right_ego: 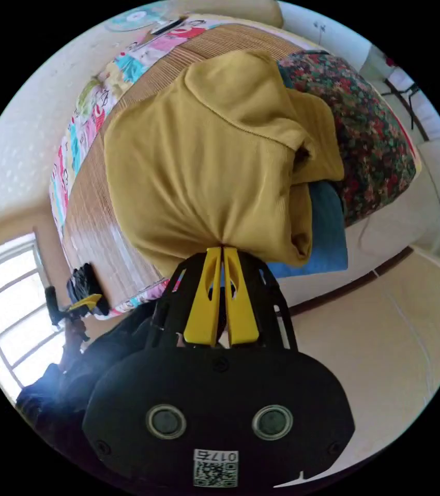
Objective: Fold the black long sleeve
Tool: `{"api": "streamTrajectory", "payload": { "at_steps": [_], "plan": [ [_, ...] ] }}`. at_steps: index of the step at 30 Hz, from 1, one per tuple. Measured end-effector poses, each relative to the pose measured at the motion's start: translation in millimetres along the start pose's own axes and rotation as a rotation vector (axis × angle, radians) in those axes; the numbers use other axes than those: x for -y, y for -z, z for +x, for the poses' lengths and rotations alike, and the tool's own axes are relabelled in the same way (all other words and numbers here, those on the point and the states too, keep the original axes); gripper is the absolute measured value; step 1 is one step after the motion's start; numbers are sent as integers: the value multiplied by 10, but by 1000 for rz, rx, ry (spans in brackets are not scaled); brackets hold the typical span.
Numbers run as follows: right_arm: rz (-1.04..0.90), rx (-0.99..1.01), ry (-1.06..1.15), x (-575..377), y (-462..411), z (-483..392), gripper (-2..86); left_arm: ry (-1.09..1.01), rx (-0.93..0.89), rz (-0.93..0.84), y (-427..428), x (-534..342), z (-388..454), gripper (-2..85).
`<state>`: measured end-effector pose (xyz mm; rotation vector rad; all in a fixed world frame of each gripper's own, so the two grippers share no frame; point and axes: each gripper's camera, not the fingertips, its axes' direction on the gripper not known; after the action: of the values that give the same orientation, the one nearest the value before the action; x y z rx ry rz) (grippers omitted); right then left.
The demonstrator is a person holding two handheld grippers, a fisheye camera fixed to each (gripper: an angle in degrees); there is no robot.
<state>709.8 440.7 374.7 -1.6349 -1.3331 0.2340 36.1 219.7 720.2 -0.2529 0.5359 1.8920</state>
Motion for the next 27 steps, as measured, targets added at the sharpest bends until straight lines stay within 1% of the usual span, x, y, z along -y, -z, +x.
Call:
{"api": "streamTrajectory", "payload": {
  "at_steps": [1,3,5,8,9,10,11,12,13,14,15,16,17,19,24,26,27],
  "plan": [
    [3,60,-32,-10,137,-24,5,20,-2,28,117,-50,-60,129],
    [43,104,-28,-86,410,-202,5,93,17,146,557,-294,-261,124],
    [10,102,-11,-113,583,-489,5,162,34,210,793,-499,-421,123],
    [-163,46,92,9,526,-1165,5,267,0,275,1003,-843,-713,111],
    [-289,8,161,93,358,-1490,5,304,-18,298,1046,-976,-822,105],
    [-466,-55,224,160,83,-1816,5,325,-27,310,1064,-1044,-876,103],
    [-563,-98,257,177,-79,-1968,5,365,-40,335,1098,-1175,-984,100],
    [-735,-217,315,179,-418,-2238,5,403,-53,360,1134,-1293,-1089,99],
    [-858,-381,337,139,-724,-2441,4,420,-57,372,1154,-1344,-1138,98],
    [-895,-467,343,108,-847,-2527,4,454,-65,395,1208,-1439,-1244,96],
    [-913,-613,366,49,-1026,-2713,4,489,-77,418,1280,-1522,-1351,96],
    [-874,-688,405,4,-1118,-2924,4,504,-86,433,1325,-1560,-1402,96],
    [-845,-700,422,-17,-1140,-3030,4,520,-106,471,1435,-1630,-1493,96],
    [-785,-629,480,-114,-1190,-3406,4,540,-112,532,1630,-1720,-1612,98],
    [-755,-428,572,-223,-1193,-3922,3,582,-88,638,2326,-1738,-1988,111],
    [-725,-315,609,-261,-1118,-4071,3,574,-68,646,2545,-1649,-2075,113],
    [-695,-219,639,-296,-1040,-4159,2,561,-58,641,2667,-1562,-2120,114]
  ]
}}
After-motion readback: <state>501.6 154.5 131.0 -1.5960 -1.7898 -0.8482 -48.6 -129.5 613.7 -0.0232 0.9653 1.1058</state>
